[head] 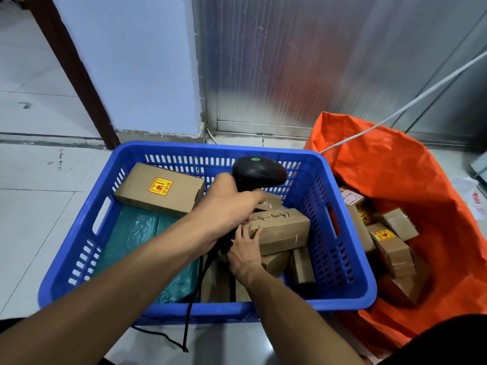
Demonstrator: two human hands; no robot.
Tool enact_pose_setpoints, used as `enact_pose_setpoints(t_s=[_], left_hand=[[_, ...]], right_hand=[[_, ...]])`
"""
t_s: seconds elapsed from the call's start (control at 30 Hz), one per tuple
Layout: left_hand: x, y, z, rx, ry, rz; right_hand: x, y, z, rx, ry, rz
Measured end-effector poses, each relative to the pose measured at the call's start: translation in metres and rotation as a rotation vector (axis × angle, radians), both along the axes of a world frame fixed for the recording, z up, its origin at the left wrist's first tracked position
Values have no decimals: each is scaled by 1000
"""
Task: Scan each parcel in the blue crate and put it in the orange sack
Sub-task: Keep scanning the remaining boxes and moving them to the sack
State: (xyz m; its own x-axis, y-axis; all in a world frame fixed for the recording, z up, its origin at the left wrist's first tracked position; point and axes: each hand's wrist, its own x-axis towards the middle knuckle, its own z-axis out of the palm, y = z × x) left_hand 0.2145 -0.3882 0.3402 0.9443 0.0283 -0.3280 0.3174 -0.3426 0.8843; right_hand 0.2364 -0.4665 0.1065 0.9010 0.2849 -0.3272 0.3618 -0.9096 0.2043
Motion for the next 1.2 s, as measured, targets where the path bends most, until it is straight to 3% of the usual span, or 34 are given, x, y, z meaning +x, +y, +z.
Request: enact_pose_setpoints(t_s=[0.37, 1.0, 1.2], left_hand=[[1, -2, -5, -36, 7, -32], [2, -1, -3, -68, -40, -8], [-3, 0, 1, -97, -44, -14]], right_hand=[[5, -12, -4, 66, -66, 1], [-6, -28, 32, 382, -232, -6], [1, -55, 76, 258, -209, -52]])
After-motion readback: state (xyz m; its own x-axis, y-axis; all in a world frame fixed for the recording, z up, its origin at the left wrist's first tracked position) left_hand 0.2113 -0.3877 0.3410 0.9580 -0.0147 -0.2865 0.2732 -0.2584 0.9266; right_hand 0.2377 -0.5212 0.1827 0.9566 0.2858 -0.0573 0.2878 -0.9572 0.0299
